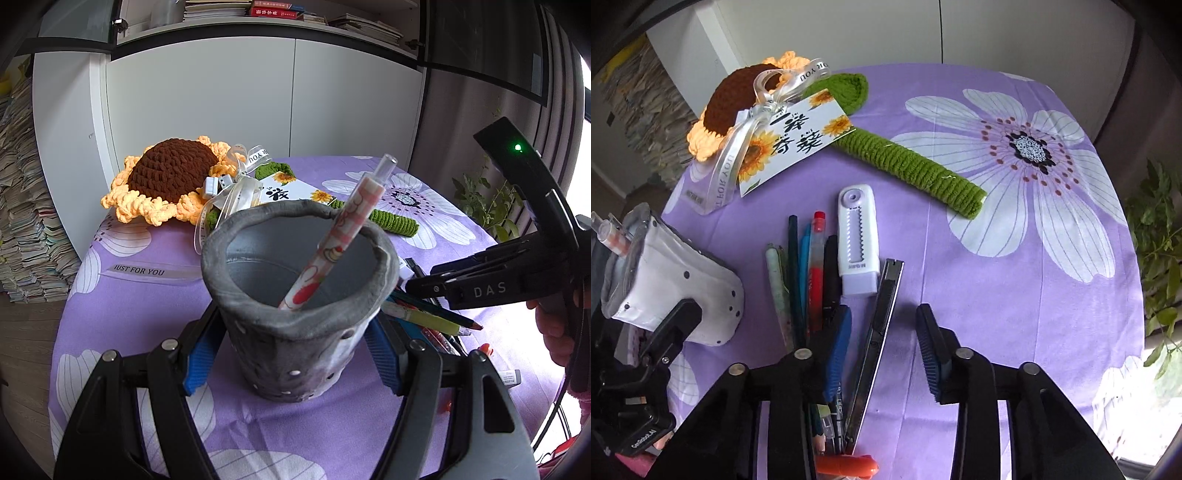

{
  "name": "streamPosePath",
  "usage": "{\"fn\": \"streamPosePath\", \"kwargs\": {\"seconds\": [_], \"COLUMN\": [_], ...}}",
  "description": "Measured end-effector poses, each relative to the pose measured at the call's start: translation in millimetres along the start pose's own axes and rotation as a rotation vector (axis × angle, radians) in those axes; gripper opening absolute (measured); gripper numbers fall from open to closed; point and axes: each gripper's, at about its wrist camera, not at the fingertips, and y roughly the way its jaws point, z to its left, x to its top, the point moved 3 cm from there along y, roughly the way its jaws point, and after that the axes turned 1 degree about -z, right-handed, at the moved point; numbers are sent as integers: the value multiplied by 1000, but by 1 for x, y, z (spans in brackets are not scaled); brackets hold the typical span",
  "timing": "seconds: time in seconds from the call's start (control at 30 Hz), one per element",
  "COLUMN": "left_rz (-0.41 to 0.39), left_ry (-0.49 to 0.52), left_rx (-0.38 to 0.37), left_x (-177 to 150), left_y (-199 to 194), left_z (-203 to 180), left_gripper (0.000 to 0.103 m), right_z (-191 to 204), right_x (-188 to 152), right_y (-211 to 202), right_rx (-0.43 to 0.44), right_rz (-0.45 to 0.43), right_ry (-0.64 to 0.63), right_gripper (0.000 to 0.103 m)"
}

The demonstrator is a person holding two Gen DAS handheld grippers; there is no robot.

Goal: Organize stationery
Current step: 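Grasp the slim black metal tool with the right gripper and lift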

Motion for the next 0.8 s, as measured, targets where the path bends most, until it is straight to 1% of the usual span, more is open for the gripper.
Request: {"fn": "streamPosePath", "kwargs": {"seconds": [0.27, 0.33, 0.37, 0.4, 0.47, 0.63, 0.73, 0.8], "left_rz": [0, 0, 0, 0, 1, 3, 4, 4], "left_ry": [0, 0, 0, 0, 0, -1, -1, -1], "left_rx": [0, 0, 0, 0, 0, 0, -1, -1], "left_x": [0, 0, 0, 0, 0, 0, 0, 0], "left_y": [0, 0, 0, 0, 0, 1, 1, 1], "left_z": [0, 0, 0, 0, 0, 1, 1, 1], "left_gripper": [71, 71, 71, 71, 71, 71, 72, 72], "right_z": [0, -1, -3, -7, -15, -29, -29, -28], "right_x": [5, 3, 3, 1, -1, 0, 3, 8], "right_y": [5, 5, 4, 3, 0, -1, 1, 3], "right_rx": [-50, -99, -125, -146, -168, -126, -103, -119], "right_rz": [2, -1, -3, -9, -9, 0, 2, 2], "right_ry": [-18, -42, -51, -53, -43, 26, 54, 49], "right_gripper": [41, 40, 37, 36, 36, 36, 36, 36]}}
